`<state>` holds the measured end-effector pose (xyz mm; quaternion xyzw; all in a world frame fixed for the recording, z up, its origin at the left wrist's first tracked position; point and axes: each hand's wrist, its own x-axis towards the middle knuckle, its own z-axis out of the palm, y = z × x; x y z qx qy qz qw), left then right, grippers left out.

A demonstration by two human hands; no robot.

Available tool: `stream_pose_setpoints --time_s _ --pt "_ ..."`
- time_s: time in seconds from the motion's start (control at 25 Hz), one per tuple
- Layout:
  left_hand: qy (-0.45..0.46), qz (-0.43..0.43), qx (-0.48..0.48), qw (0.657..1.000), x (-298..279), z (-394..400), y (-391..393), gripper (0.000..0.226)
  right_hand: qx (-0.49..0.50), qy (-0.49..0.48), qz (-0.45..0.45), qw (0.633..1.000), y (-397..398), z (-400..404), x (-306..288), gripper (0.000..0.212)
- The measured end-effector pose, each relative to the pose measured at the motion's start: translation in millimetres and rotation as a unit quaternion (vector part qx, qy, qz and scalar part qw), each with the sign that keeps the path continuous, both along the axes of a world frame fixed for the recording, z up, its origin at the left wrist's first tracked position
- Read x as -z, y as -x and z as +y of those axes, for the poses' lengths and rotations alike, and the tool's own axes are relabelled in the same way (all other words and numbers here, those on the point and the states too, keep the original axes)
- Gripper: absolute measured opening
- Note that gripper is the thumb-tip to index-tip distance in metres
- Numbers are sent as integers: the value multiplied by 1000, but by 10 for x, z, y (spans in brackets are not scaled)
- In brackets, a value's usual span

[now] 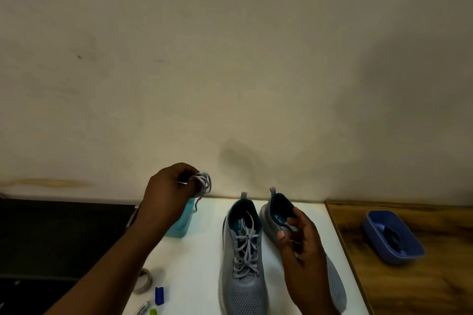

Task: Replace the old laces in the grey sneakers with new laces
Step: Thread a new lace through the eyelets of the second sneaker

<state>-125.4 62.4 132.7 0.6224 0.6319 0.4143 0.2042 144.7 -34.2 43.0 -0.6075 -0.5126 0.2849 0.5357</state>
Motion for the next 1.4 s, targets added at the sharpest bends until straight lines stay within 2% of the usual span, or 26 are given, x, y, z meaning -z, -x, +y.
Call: stream_pose_setpoints --time_s 0.16,0.28,0.4,0.52,0.68,0.8,0.96,1.12,1.24,1.4 --pt "-15 -185 88 979 -848 -491 -290 18 -52 -18 18 998 216 -180 -553 52" --pt "-42 -224 136 964 -1402 -824 -448 20 -108 -23 25 994 364 -356 -1185 46" --pt "-57 -209 171 961 -1756 -1095 -602 20 -160 -48 52 985 469 -538 -1829 46" --pt "-87 -147 176 969 -1923 -1249 -728 26 -191 -52 61 978 479 -671 -2330 46" --pt "-116 -71 126 983 -2105 -1313 -859 18 -232 59 105 965 414 -879 -2728 59" --pt "-133 -24 115 984 -2221 -1235 -915 14 -227 69 133 962 318 -962 -2905 53" --pt "-106 -49 134 984 -2409 -1208 -949 24 -168 16 90 981 148 -937 -3251 37" --pt "-111 -3 141 984 -2684 -1189 -907 19 -144 -41 9 989 19 -767 -3688 6" --pt "-67 4 186 980 -2962 -1153 -806 36 -141 -78 -35 986 -22 -588 -4147 8" --pt "36 -29 300 953 -3346 -1209 -710 55 -140 -106 -74 982 -11 -384 -4819 10"
